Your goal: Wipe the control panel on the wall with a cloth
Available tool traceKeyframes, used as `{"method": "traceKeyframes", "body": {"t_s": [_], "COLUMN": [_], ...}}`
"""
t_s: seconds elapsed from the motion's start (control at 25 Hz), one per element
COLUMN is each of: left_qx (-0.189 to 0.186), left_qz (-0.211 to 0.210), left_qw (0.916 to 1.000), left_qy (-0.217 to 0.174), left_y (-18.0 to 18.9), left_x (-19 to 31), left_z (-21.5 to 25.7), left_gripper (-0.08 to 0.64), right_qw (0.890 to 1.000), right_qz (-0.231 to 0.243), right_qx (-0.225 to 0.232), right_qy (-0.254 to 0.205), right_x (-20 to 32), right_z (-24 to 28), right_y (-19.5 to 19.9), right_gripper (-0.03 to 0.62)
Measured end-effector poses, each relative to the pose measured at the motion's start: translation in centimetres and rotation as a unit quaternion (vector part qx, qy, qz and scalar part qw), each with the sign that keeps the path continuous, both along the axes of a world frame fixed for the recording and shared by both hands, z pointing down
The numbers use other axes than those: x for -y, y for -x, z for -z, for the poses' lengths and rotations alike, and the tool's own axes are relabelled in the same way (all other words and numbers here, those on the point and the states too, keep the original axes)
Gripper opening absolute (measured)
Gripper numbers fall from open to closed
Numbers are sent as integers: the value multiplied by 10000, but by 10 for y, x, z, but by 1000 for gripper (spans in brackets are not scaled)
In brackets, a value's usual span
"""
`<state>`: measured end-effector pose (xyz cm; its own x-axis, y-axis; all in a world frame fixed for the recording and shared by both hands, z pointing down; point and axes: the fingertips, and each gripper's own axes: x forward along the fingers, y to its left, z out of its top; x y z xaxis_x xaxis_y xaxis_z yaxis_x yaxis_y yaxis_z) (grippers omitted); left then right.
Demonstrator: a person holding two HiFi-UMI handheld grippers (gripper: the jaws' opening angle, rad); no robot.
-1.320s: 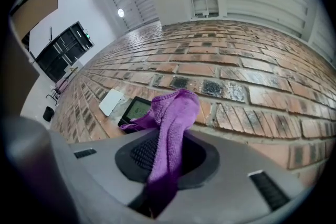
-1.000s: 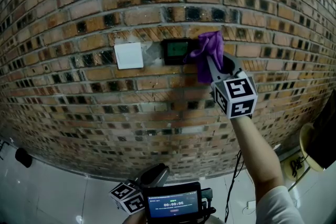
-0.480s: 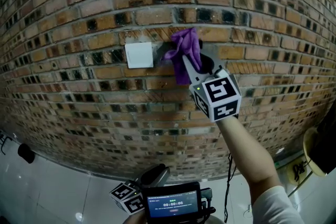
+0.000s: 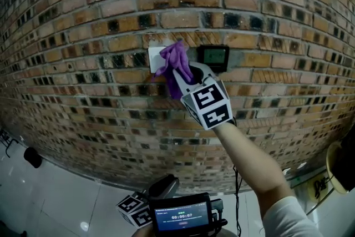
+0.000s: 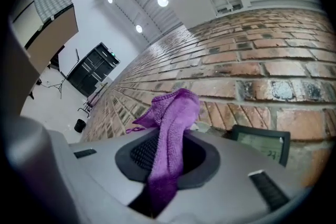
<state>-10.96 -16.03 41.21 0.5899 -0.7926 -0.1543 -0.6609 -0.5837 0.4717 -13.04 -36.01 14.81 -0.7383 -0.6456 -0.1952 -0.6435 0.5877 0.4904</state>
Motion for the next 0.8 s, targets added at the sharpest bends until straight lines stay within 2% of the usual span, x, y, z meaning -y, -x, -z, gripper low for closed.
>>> {"method": "traceKeyframes", "body": {"t_s": [0.24,0.8], "left_qx": [-33,-18], "left_qz": [28,-267], "left_qw": [10000,9996], "left_qy": [38,53], "left_y": [5,-19], "left_x": [0,5], "left_z": [-2,-4], "left_gripper": [81,81], "right_qw": [9999,9980], "right_qz": [-120,-627], "right_qx": [-8,16], "right_qy": [67,-59], "right_x": [8,21], "right_z": [-5,1], "right_y": [-4,-63], "right_gripper": [80,80]}}
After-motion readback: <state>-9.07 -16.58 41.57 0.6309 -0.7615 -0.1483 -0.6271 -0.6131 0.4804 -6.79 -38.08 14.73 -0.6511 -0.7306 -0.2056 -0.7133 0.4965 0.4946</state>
